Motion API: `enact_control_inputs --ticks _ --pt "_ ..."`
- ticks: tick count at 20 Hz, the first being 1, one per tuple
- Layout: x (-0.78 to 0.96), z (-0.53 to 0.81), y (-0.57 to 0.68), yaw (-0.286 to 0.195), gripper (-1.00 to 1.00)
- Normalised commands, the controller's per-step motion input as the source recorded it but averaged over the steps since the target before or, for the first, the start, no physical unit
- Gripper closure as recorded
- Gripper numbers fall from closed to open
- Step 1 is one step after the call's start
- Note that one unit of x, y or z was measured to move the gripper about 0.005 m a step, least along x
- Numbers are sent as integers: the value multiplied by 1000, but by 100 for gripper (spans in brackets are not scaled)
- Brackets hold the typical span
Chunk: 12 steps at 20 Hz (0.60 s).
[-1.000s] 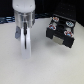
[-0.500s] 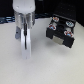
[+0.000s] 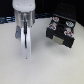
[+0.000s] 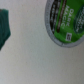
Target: Open the kcup holder, insert the kcup into the holder, and close the kcup holder
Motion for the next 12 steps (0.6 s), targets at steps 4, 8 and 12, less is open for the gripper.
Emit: enact_control_inputs --ticks 4,8,12 --pt "-454 40 71 -56 -100" --pt "-538 -11 0 -79 -100" --pt "-170 -31 2 -27 -100"
